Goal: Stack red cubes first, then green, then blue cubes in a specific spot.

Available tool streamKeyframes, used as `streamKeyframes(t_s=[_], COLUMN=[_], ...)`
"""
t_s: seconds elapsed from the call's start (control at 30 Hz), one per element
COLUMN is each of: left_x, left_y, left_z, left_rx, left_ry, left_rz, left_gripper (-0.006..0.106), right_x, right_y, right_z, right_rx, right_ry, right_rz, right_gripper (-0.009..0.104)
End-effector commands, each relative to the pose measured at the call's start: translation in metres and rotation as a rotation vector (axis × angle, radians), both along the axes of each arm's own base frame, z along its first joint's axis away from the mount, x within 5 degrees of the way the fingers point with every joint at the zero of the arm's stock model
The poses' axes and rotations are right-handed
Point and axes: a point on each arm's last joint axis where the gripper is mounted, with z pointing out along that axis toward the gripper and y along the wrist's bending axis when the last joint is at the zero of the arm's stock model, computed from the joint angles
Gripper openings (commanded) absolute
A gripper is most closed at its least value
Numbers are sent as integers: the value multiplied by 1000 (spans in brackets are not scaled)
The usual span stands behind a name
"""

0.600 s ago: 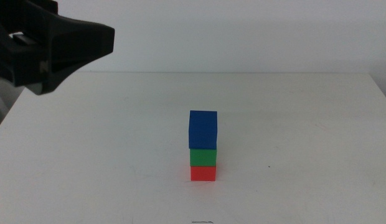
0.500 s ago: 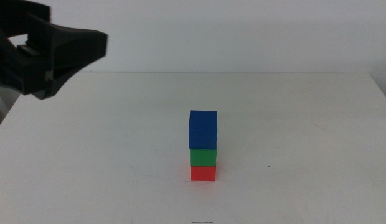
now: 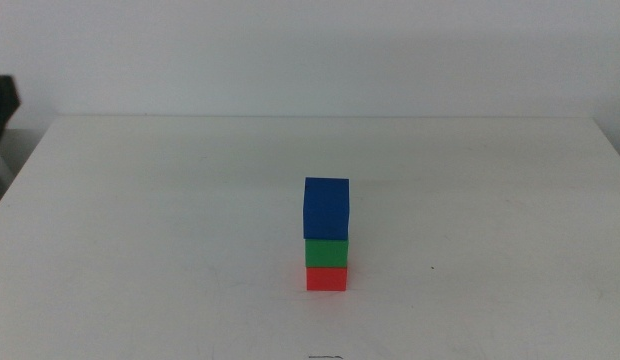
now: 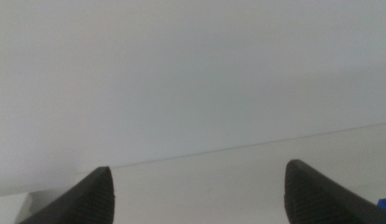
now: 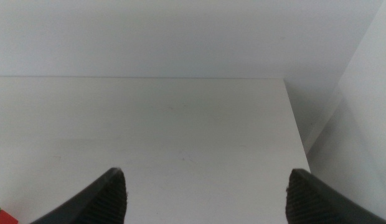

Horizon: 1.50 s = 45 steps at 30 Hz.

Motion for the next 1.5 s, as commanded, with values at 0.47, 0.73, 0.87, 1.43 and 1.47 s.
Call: streamKeyframes(t_s=[0.47,0.73,0.87,1.43,1.47], left_x=[-18,-41,-54,-59,-60], left_y=[6,11,12,13,13], left_z=[6,-56,-91,-172,-172], left_rx=[-37,-57,-57,-44,-45], left_ry=[-136,-271,-272,-176,-180], left_rz=[42,75,76,80,80], left_gripper=[94,94,94,94,94], right_x=[-3,-42,-60,-98,-98], right_y=[-3,-2,-2,-4,-5], right_z=[9,-53,-112,-231,-234], right_rx=[-47,-42,-41,-42,-41], right_ry=[-118,-350,-367,-367,-346], right_rz=[-5,45,63,63,61], right_gripper=[66,66,66,66,66])
